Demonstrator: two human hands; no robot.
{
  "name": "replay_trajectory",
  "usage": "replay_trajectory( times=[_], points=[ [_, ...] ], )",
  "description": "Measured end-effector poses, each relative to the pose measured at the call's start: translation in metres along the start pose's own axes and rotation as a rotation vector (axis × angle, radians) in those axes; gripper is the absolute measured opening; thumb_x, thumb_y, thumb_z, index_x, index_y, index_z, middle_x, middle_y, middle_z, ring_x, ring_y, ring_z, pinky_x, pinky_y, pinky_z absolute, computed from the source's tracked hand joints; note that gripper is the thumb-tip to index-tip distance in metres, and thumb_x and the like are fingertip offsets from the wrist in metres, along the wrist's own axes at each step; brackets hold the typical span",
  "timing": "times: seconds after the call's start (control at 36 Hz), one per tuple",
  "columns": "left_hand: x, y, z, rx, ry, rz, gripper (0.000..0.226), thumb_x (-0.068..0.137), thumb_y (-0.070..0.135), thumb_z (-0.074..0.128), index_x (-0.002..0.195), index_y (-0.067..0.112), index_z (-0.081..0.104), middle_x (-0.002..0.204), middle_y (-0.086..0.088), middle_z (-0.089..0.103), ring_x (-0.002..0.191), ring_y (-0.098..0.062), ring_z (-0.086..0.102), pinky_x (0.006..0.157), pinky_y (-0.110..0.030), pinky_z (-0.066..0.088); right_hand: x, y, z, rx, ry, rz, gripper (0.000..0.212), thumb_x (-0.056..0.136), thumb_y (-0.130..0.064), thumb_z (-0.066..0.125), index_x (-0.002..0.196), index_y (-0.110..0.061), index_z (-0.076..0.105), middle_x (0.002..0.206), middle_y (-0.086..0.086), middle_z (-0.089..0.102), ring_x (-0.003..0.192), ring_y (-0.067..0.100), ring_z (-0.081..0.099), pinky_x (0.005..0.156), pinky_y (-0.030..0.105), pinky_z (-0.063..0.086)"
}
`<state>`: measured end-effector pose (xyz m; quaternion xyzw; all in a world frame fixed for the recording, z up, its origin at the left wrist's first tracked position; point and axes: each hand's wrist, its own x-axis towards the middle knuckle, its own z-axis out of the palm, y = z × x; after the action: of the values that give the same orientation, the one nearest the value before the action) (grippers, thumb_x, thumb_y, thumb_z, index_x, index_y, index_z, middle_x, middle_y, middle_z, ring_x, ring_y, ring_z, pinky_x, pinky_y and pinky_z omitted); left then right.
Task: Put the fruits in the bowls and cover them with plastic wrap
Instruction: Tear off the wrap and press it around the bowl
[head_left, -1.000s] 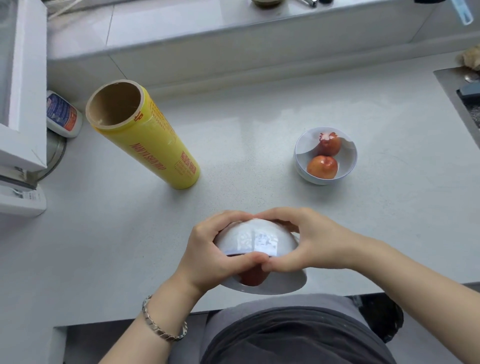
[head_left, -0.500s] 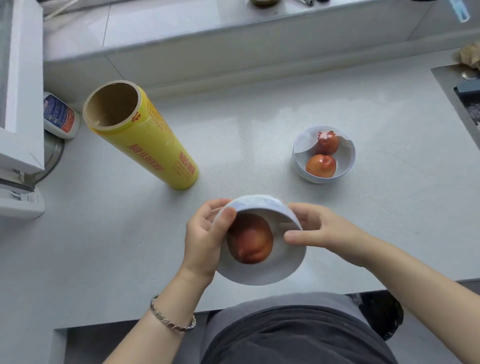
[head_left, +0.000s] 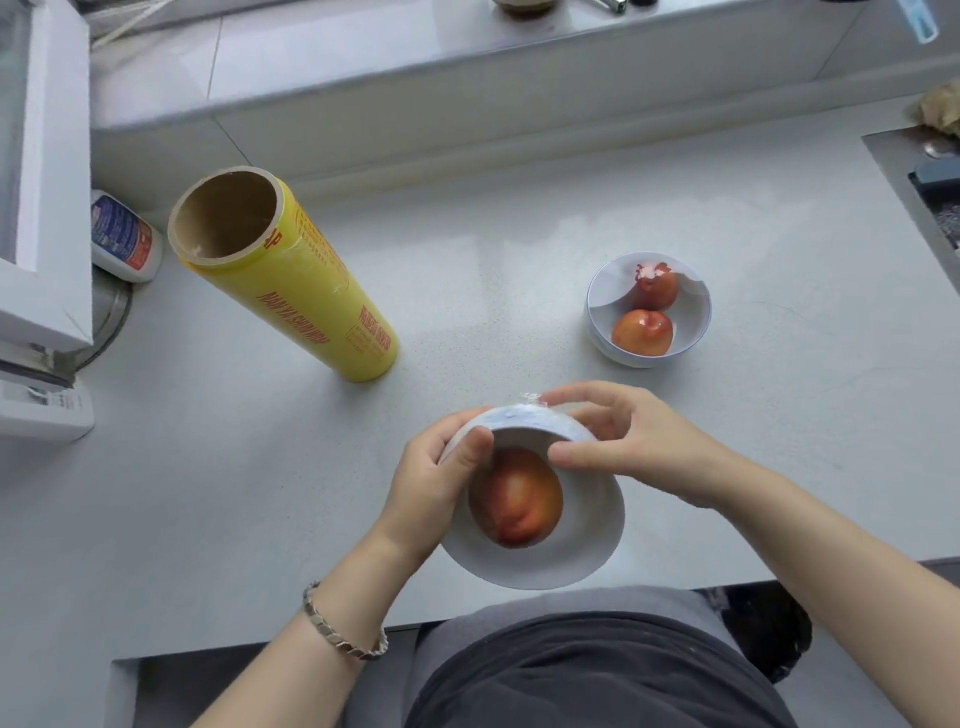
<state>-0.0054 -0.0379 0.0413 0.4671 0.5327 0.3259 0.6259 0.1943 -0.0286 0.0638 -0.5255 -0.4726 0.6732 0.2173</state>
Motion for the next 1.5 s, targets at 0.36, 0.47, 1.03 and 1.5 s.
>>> replay_trajectory(
  times=[0.36, 0.47, 1.03, 1.5],
  points=[
    [-0.01, 0.0, 0.004, 0.021, 0.139, 0.007, 0.082, 0.04, 0.076, 0.073, 0.097, 0.018, 0.069, 0.091, 0.002, 0.073, 0.087, -0.011, 0.066, 0.077, -0.022, 0.051, 0.02, -0.038, 0.003, -0.222, 0.0, 0.027, 0.016, 0.075, -0.033, 0.072, 0.073, -0.017, 0.068, 0.077, -0.003, 0.068, 0.075, 0.006, 0.06, 0.077, 0.024, 0.045],
    [-0.014, 0.003, 0.005, 0.101, 0.112, 0.026, 0.052, 0.05, 0.054, 0.069, 0.093, 0.026, 0.068, 0.09, 0.009, 0.072, 0.086, -0.001, 0.065, 0.075, -0.013, 0.047, 0.019, -0.037, 0.001, -0.291, -0.017, 0.006, 0.018, 0.081, -0.032, 0.066, 0.067, -0.021, 0.065, 0.068, -0.007, 0.062, 0.066, 0.003, 0.052, 0.066, 0.019, 0.039],
    [-0.019, 0.008, 0.0, 0.23, 0.064, 0.237, 0.065, 0.048, 0.077, 0.068, 0.097, 0.035, 0.063, 0.097, 0.027, 0.067, 0.09, 0.008, 0.061, 0.08, -0.009, 0.044, 0.029, -0.019, 0.021, -0.292, 0.155, -0.05, 0.024, 0.087, -0.027, 0.061, 0.072, -0.008, 0.064, 0.062, -0.001, 0.056, 0.055, 0.006, 0.045, 0.057, 0.019, 0.037],
    [-0.019, 0.009, 0.0, 0.138, 0.138, 0.236, 0.069, 0.046, 0.077, 0.069, 0.095, 0.028, 0.064, 0.093, 0.018, 0.069, 0.088, -0.001, 0.063, 0.076, -0.013, 0.047, -0.004, -0.002, -0.01, -0.028, 0.406, -0.219, 0.011, 0.085, -0.012, 0.061, 0.078, -0.017, 0.067, 0.066, -0.004, 0.068, 0.062, -0.002, 0.062, 0.062, 0.011, 0.047]
  ],
)
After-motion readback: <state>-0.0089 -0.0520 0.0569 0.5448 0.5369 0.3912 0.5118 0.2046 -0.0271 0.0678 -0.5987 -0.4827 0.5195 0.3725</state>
